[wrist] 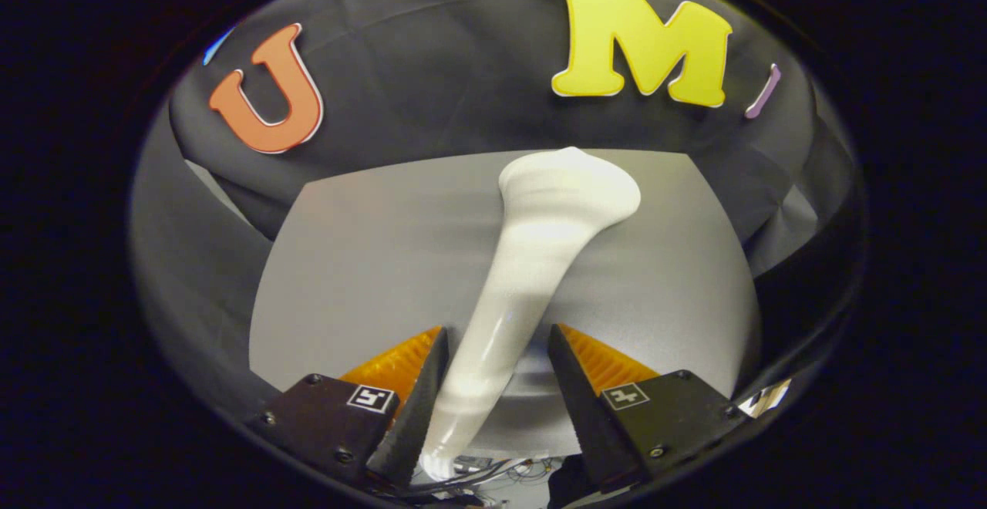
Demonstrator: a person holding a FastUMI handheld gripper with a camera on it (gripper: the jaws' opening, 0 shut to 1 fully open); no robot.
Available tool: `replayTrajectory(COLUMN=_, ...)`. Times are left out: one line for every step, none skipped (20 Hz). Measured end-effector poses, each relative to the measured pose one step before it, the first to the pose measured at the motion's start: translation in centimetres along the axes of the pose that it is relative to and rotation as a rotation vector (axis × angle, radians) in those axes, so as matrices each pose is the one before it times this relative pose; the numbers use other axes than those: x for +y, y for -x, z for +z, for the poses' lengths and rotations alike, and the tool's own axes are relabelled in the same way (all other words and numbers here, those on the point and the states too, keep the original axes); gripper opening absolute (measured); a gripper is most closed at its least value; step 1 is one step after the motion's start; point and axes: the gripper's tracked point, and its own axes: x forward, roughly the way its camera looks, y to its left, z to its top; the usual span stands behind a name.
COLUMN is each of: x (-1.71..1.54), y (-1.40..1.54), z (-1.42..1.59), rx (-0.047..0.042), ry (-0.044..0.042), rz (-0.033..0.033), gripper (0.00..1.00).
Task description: Iron the clothes twice with a garment steamer, once on the left side and once on the right side.
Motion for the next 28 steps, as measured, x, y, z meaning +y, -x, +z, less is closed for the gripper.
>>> replayTrajectory(x=0.049, y=-0.024, z=-0.061, rx=0.00545, ry=0.00164, rz=-0.01242, gripper=0.82)
replayTrajectory(x=0.015, y=0.083, z=0.058, rx=0.00199, ry=-0.00586, rz=-0.01702, gripper=0.78)
replayTrajectory(x=-0.102, y=-0.368, z=0.103, rx=0.01184, ry=-0.01261, rz=-0.01603, gripper=0.76)
replayTrajectory(x=-0.148, y=0.002, z=0.094, rx=-0.00261, ry=-0.00319, rz=-0.01352, gripper=0.70)
replayTrajectory(x=-0.060, y=-0.039, z=0.045, rx=0.00008, ry=-0.00139, rz=-0.00538, gripper=0.70)
replayTrajectory(x=-0.017, y=0.169, z=0.023, rx=-0.00227, ry=-0.00953, rz=0.00197, gripper=0.65)
replayTrajectory(x=0.071, y=-0.223, z=-0.143, rx=-0.00774, ry=-0.00876, rz=0.00601, gripper=0.60)
replayTrajectory(x=0.011, y=0.024, z=0.093, rx=-0.01105, ry=-0.00829, rz=0.01476, gripper=0.55)
replayTrajectory(x=0.157, y=-0.009, z=-0.018, rx=-0.00929, ry=-0.01277, rz=0.02722, gripper=0.53)
replayTrajectory(x=0.224, y=-0.014, z=-0.030, rx=-0.00648, ry=-0.00818, rz=0.03434, gripper=0.49)
replayTrajectory(x=0.070, y=0.039, z=-0.082, rx=-0.00595, ry=-0.00776, rz=0.02971, gripper=0.46)
replayTrajectory(x=-0.095, y=0.314, z=0.007, rx=-0.00523, ry=-0.00633, rz=0.02965, gripper=0.43)
replayTrajectory(x=-0.190, y=0.262, z=-0.260, rx=-0.00122, ry=-0.00803, rz=0.03022, gripper=0.42)
replayTrajectory(x=-0.055, y=0.240, z=-0.205, rx=-0.00284, ry=-0.01051, rz=0.03097, gripper=0.37)
replayTrajectory(x=0.036, y=0.262, z=-0.289, rx=0.00251, ry=-0.00768, rz=0.02804, gripper=0.36)
replayTrajectory(x=-0.042, y=0.275, z=-0.300, rx=0.00228, ry=-0.00538, rz=0.02350, gripper=0.35)
replayTrajectory(x=-0.121, y=0.298, z=-0.245, rx=-0.00285, ry=-0.00029, rz=0.01466, gripper=0.34)
replayTrajectory(x=-0.217, y=0.448, z=-0.007, rx=-0.00932, ry=0.00474, rz=0.00828, gripper=0.33)
replayTrajectory(x=0.111, y=0.273, z=0.220, rx=-0.01624, ry=0.00044, rz=0.01110, gripper=0.32)
replayTrajectory(x=-0.055, y=0.612, z=0.227, rx=-0.01866, ry=0.00538, rz=0.00628, gripper=0.32)
replayTrajectory(x=-0.051, y=0.948, z=0.298, rx=-0.02131, ry=0.00654, rz=0.00813, gripper=0.32)
replayTrajectory(x=0.184, y=0.955, z=0.269, rx=-0.02072, ry=0.00917, rz=0.01179, gripper=0.32)
replayTrajectory(x=0.243, y=0.742, z=0.282, rx=-0.02190, ry=0.01228, rz=0.01334, gripper=0.32)
replayTrajectory(x=0.202, y=0.855, z=0.304, rx=-0.02370, ry=0.01612, rz=0.01167, gripper=0.32)
replayTrajectory(x=0.121, y=0.870, z=0.172, rx=-0.02120, ry=0.01599, rz=0.01105, gripper=0.32)
replayTrajectory(x=0.303, y=0.945, z=0.072, rx=-0.01976, ry=0.01432, rz=0.01933, gripper=0.32)
replayTrajectory(x=0.335, y=0.994, z=-0.139, rx=-0.01070, ry=0.01085, rz=0.01641, gripper=0.32)
replayTrajectory(x=0.319, y=1.123, z=-0.175, rx=-0.01111, ry=0.01193, rz=0.02101, gripper=0.32)
